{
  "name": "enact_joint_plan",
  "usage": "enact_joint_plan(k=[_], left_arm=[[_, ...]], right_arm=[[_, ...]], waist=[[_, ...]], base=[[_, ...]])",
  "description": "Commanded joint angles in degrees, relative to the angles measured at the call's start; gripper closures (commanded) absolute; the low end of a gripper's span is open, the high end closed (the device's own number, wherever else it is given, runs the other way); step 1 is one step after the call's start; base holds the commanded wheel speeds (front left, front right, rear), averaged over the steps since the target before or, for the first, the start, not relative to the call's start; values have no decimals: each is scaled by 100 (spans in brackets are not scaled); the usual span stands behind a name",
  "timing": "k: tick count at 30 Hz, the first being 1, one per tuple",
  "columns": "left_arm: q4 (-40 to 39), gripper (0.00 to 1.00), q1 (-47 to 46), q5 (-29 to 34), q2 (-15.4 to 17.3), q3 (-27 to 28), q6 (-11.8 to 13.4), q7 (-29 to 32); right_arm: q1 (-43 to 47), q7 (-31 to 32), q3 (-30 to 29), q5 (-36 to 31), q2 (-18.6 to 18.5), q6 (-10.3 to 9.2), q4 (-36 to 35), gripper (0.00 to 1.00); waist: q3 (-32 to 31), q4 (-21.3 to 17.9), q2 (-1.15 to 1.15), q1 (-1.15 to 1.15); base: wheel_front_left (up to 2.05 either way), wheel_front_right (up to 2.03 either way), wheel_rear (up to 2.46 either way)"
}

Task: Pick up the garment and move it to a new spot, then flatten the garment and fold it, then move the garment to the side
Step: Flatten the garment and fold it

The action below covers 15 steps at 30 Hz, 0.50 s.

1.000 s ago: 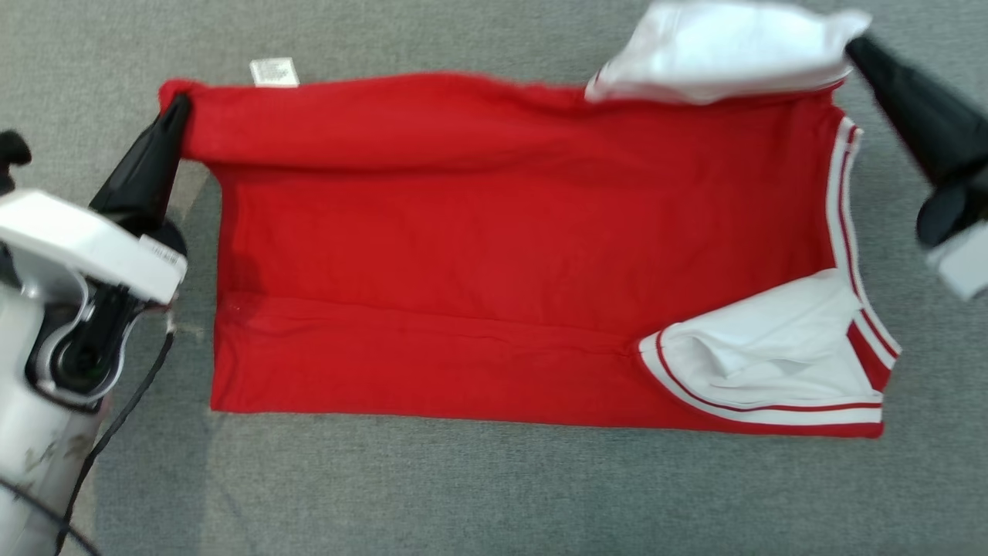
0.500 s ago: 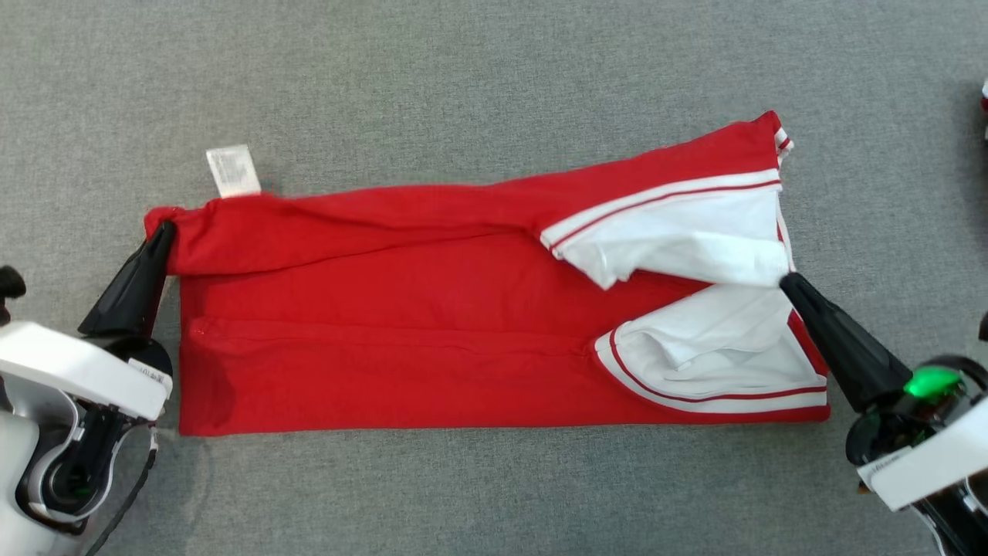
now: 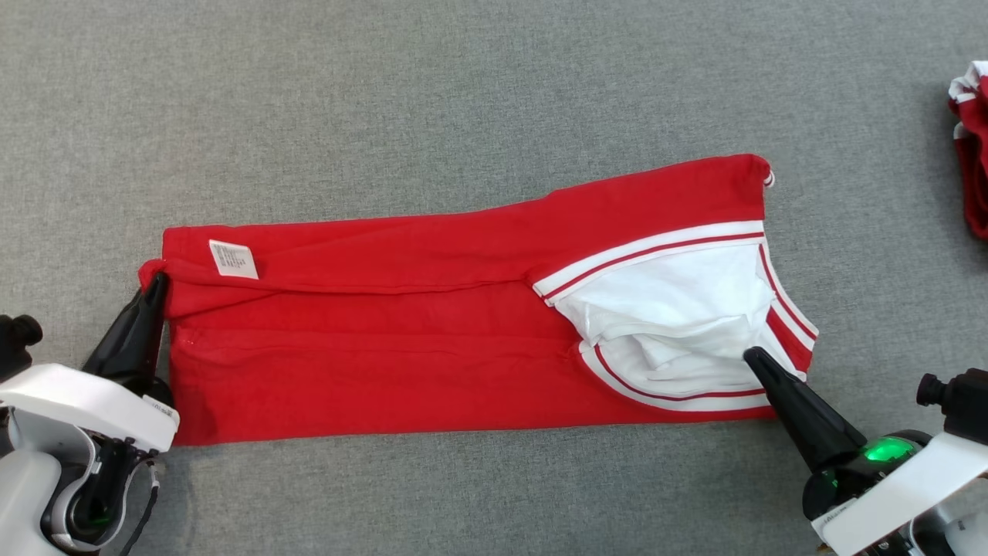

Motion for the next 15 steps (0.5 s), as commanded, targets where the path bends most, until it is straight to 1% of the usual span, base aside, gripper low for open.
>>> enact_joint_plan(k=[1,2,3,5,9,11,12,15], left_arm=[[37,0,81,64,-15,29,43,-106],[70,0,99,71,-57,44,70,-176],[86,0,121,117,-79,56,115,-267],[66,0,168,222,-118,161,287,-502],[-245,0,342,524,-350,493,670,-766],[-502,0,439,791,-477,673,872,-799],[-693,0,453,958,-594,807,971,-809],[-1209,0,634,1610,-882,1151,1226,-805]], right_arm=[[5,16,-65,-134,71,-1,88,60],[-15,-18,-116,-286,126,0,168,3],[-32,-39,-169,-432,186,0,251,0],[-83,-193,-355,-799,324,0,368,0],[-135,-542,-883,-1517,647,0,540,0],[-185,-709,-1280,-1969,827,-1,607,0],[-202,-783,-1474,-2185,962,-1,617,0],[-291,-885,-1903,-2840,1287,0,628,0]], waist=[[-31,-18,0,0],[-56,-32,0,0],[-84,-45,0,0],[-154,-71,0,0],[-326,-76,0,0],[-409,-66,0,0],[-452,-50,0,0],[-566,-16,0,0]], base=[[0,0,0],[0,0,0],[0,0,0],[0,0,0],[0,0,0],[0,0,0],[0,0,0],[0,0,0]])
